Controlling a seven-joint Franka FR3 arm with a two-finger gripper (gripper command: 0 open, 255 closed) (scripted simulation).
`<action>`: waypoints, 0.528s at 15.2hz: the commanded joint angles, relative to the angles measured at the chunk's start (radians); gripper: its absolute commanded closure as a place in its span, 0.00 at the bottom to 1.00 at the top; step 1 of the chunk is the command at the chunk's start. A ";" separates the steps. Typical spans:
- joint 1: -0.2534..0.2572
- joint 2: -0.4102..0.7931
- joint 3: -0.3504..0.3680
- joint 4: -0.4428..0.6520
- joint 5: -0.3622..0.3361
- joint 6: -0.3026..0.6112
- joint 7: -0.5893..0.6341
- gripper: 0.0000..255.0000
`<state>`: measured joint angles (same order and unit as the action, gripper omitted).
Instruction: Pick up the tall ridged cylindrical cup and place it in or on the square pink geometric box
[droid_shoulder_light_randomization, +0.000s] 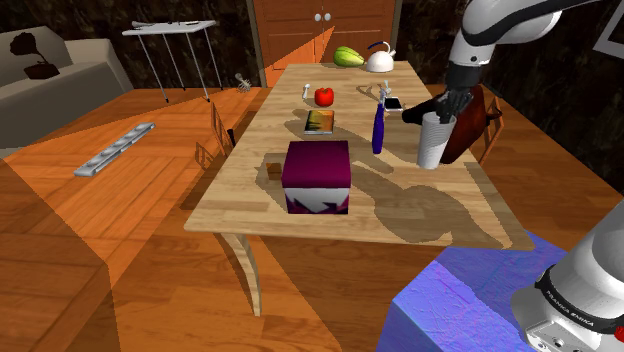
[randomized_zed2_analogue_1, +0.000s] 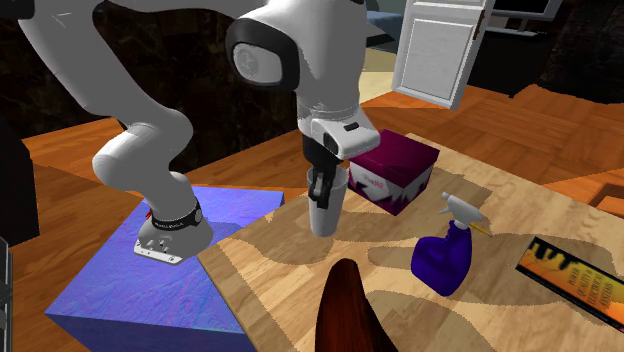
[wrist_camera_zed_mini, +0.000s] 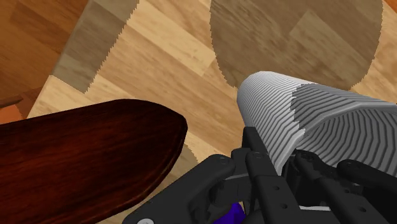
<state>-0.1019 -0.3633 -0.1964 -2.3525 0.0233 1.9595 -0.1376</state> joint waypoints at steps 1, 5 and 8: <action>-0.001 -0.005 0.000 0.020 -0.001 -0.026 0.000 1.00; -0.001 -0.016 0.003 0.065 -0.003 -0.081 0.006 1.00; 0.000 -0.022 0.005 0.100 -0.003 -0.122 0.009 1.00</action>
<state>-0.1031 -0.3844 -0.1935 -2.2651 0.0197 1.8513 -0.1311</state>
